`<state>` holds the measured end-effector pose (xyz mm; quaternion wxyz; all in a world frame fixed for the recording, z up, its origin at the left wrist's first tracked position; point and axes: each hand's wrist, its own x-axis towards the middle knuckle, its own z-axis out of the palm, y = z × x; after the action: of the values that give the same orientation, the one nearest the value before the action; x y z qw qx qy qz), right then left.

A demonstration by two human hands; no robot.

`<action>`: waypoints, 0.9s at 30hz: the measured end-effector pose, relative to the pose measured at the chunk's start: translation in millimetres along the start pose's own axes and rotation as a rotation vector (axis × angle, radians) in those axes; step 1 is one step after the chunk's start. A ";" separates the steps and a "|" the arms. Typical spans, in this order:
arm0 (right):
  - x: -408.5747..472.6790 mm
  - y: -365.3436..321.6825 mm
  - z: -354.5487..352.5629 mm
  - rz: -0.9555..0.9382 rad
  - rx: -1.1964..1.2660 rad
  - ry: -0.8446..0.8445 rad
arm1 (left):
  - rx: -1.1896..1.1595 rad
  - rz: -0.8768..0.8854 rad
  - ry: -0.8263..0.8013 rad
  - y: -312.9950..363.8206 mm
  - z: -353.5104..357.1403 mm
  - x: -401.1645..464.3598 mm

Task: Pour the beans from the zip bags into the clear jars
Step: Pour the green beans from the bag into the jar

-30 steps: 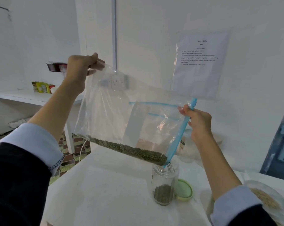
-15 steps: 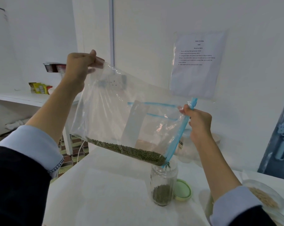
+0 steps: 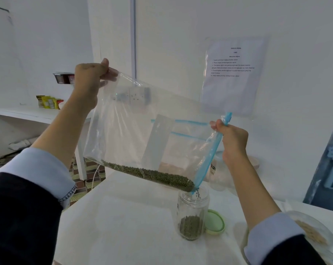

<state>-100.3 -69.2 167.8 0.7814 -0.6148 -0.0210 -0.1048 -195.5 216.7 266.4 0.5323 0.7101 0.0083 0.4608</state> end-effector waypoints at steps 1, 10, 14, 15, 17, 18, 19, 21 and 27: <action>0.2 0.4 0.2 0.001 -0.008 -0.007 | -0.003 -0.008 -0.004 -0.5 0.2 -0.4; 2.4 3.8 -2.9 0.002 -0.008 -0.019 | -0.008 -0.028 0.006 0.0 2.3 -1.2; 2.1 5.1 -3.0 0.007 -0.019 -0.014 | -0.008 -0.034 -0.005 -0.2 4.1 -1.8; 2.7 5.7 -3.2 0.004 -0.006 -0.010 | -0.018 -0.032 0.004 -0.2 3.9 -1.7; 1.3 5.6 -3.8 0.013 -0.025 -0.021 | -0.015 -0.034 -0.011 0.1 4.8 -2.4; 0.8 5.6 -3.9 0.022 -0.041 -0.026 | -0.007 -0.035 -0.022 0.0 5.5 -3.2; 0.9 5.7 -4.4 0.026 -0.041 -0.020 | -0.008 -0.034 -0.020 -0.2 5.7 -3.2; 2.3 4.8 -5.0 0.019 -0.015 -0.001 | -0.028 -0.028 0.003 0.2 5.4 -2.8; 1.5 3.9 -6.2 0.010 -0.010 -0.016 | -0.023 -0.017 0.000 0.1 5.4 -1.7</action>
<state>-98.8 -74.5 162.8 0.7788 -0.6194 -0.0238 -0.0962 -192.9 211.8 265.4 0.5443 0.7037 0.0091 0.4565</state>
